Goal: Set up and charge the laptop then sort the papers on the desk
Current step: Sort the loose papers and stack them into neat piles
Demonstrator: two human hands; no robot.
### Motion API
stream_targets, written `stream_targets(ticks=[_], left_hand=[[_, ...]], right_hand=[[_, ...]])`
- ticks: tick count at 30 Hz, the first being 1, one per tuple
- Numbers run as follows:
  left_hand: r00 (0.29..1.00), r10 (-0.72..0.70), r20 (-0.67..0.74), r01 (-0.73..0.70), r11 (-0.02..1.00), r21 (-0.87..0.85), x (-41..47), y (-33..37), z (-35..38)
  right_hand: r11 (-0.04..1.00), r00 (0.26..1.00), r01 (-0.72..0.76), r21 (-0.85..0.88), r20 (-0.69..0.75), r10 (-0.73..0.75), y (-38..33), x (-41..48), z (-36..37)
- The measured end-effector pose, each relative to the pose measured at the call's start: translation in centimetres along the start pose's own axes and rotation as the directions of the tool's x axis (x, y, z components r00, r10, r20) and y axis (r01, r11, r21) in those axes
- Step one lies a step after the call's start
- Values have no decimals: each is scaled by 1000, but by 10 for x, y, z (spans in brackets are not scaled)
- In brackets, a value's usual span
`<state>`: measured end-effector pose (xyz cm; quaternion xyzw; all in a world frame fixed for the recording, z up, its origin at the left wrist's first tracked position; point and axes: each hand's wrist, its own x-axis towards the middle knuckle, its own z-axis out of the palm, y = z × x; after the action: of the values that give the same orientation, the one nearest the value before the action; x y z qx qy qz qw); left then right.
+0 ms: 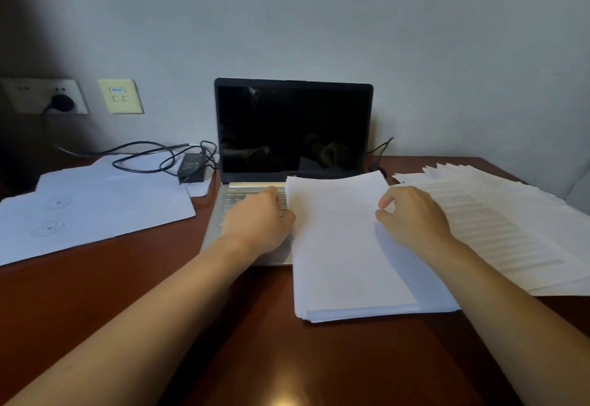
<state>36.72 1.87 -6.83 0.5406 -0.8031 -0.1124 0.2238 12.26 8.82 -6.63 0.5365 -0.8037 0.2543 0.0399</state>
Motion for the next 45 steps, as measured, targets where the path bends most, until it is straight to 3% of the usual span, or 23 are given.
stream_targets(ticks=[5, 9, 13, 17, 22, 27, 31, 38, 40, 42, 44, 45], left_hand=[[996, -14, -85, 18, 999, 42, -10, -67, -27], [982, -39, -184, 79, 974, 211, -19, -153, -51], [972, -230, -40, 231, 922, 311, -39, -232, -76], [985, -128, 112, 98, 966, 240, -50, -260, -97], [995, -38, 89, 13, 962, 274, -51, -266, -106], [998, -45, 45, 27, 937, 349, -50, -273, -109], [998, -53, -39, 63, 945, 321, -49, -278, -111], [982, 107, -154, -60, 958, 279, -51, -274, -111], [927, 253, -278, -136, 915, 379, -52, -270, -112], [826, 409, -388, -189, 850, 493, -54, -260, -111], [767, 526, -368, -307, 805, 508, -57, -251, -106], [788, 535, -305, -351, 797, 492, -58, -251, -102]], right_hand=[[975, 974, 212, 66, 73, -216, -74, -8, 26], [919, 918, 367, 143, 102, -382, -145, -17, 54], [839, 825, 504, 204, 175, -538, -208, -30, 82], [765, 720, 614, 193, 261, -643, -252, -39, 112], [705, 651, 682, 197, 276, -707, -283, -37, 141], [649, 606, 735, 196, 242, -758, -300, -32, 154], [636, 609, 752, 172, 188, -771, -301, -32, 156], [665, 658, 747, 7, 136, -741, -301, -30, 158], [696, 692, 718, -14, 115, -712, -301, -30, 154], [734, 733, 679, -21, 81, -675, -301, -31, 150], [760, 760, 649, -9, 49, -648, -301, -31, 149], [766, 766, 642, -9, 34, -642, -301, -31, 149]])
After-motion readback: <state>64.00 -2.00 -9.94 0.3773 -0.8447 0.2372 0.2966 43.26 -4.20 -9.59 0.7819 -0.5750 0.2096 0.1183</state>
